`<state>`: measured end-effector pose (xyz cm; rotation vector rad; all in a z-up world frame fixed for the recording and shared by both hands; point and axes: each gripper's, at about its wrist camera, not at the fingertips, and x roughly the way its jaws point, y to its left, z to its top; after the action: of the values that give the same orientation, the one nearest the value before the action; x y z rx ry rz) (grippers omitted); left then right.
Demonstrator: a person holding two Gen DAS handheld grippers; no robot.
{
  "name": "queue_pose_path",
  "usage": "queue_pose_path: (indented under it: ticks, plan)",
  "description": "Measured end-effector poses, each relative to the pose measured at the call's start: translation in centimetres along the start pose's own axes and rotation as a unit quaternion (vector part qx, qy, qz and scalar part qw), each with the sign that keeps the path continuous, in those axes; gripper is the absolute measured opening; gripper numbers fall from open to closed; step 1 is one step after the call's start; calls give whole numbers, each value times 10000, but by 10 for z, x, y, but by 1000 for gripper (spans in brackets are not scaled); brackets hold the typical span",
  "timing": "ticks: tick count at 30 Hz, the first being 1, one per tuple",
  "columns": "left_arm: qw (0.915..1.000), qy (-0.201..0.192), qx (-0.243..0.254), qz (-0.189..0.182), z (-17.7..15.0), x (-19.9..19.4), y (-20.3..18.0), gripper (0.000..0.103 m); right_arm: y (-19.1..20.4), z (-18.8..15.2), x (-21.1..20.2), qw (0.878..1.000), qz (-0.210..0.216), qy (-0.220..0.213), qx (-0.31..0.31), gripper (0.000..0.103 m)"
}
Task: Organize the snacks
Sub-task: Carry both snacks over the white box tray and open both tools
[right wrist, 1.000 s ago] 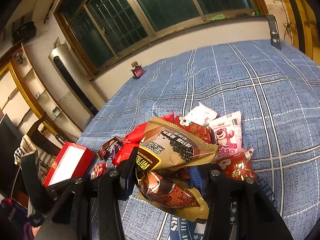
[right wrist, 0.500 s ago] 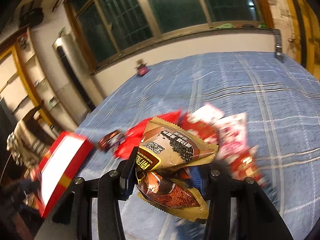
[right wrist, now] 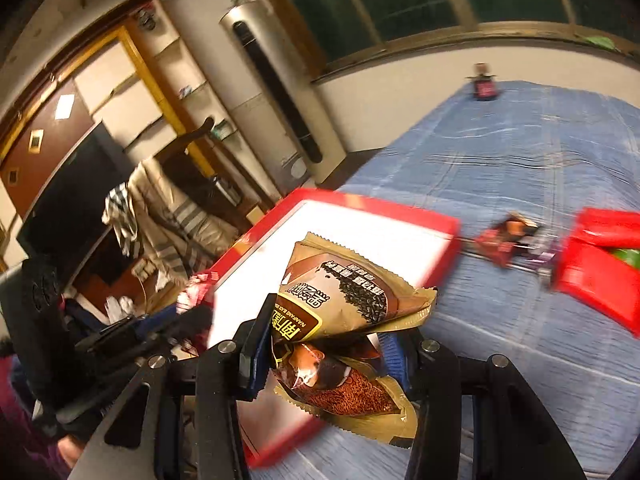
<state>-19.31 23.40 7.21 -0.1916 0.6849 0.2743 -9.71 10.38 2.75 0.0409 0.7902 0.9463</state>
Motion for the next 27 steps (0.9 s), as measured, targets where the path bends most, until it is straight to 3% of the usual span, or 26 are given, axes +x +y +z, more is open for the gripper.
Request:
queue_pose_path:
  ticks: [5, 8, 10, 12, 19, 24, 27]
  plan:
    - [9998, 112, -72, 124, -6, 9, 5, 22, 20, -6, 38, 9994, -46, 289, -163, 50]
    - [9992, 146, -164, 319, -7, 10, 8, 39, 25, -6, 38, 9991, -210, 231, -293, 53]
    - [9991, 97, -200, 362, -7, 7, 7, 56, 19, -2, 24, 9990, -334, 6, -300, 61]
    - [9992, 63, -218, 333, -8, 5, 6, 61, 6, 2, 8, 9983, -499, -211, -229, 68]
    - [9998, 50, 149, 83, -6, 1, -22, 61, -85, 4, -63, 9883, -1324, -645, 398, 68]
    - [9993, 35, 340, 130, -2, 0, -35, 65, -158, -2, -123, 9671, -2216, -942, 817, 69]
    - [9990, 93, 304, 311, 0, 1, -38, 65, -191, -7, -153, 9503, -2730, -1216, 872, 75]
